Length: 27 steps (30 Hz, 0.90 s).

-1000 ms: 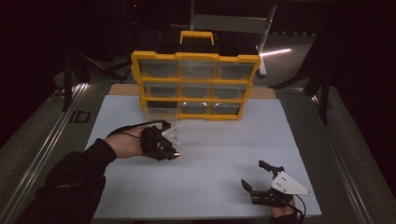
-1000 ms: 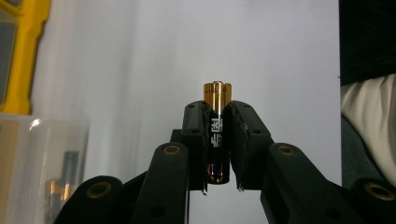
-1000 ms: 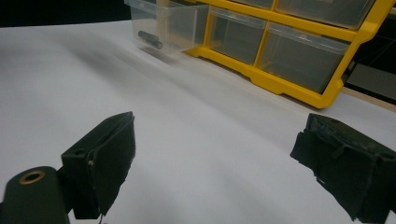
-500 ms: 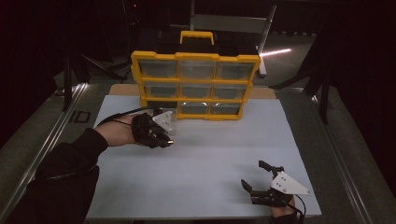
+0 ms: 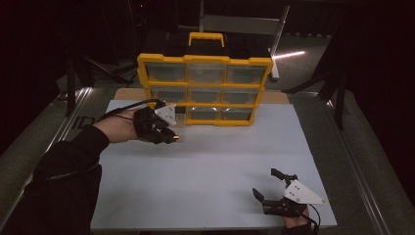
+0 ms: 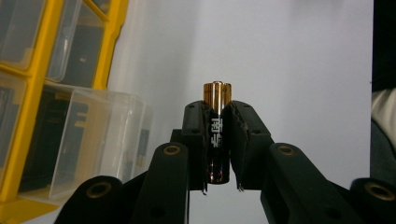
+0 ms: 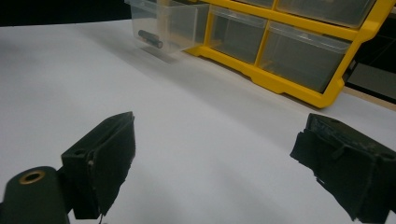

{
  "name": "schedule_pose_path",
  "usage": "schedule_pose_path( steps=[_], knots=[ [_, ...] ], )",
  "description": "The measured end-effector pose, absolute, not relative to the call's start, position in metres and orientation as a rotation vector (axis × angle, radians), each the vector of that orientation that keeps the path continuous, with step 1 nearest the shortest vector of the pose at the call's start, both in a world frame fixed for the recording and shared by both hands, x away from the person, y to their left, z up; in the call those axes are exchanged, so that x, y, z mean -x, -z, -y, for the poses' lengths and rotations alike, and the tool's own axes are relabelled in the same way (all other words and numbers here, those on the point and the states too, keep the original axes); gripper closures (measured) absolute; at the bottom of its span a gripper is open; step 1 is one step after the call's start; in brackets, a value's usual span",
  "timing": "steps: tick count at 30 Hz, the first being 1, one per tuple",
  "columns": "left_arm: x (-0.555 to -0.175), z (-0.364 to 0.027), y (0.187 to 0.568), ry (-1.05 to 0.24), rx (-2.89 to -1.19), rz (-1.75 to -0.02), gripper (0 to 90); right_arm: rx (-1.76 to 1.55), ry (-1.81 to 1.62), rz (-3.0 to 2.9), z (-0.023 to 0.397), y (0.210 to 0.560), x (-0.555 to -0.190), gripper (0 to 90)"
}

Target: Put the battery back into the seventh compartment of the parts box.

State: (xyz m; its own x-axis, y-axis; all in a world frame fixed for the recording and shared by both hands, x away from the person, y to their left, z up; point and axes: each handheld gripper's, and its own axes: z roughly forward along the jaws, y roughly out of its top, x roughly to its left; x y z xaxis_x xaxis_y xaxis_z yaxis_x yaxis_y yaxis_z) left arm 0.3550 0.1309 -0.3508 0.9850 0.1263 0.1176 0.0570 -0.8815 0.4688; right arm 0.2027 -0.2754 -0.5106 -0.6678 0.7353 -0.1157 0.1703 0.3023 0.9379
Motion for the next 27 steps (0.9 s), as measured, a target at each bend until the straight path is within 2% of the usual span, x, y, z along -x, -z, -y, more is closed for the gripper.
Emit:
schedule_pose_path(
  steps=[13, 27],
  knots=[
    [-0.371, -0.137, 0.336, -0.254, -2.634, -0.149, 75.7, -0.802, -1.371, -2.034, 0.275, 0.511, -0.203, 10.4],
    [-0.397, -0.152, 0.344, -0.285, -2.593, -0.245, 75.7, -0.804, -1.374, -2.034, 0.275, 0.511, -0.203, 10.4]
  ],
)
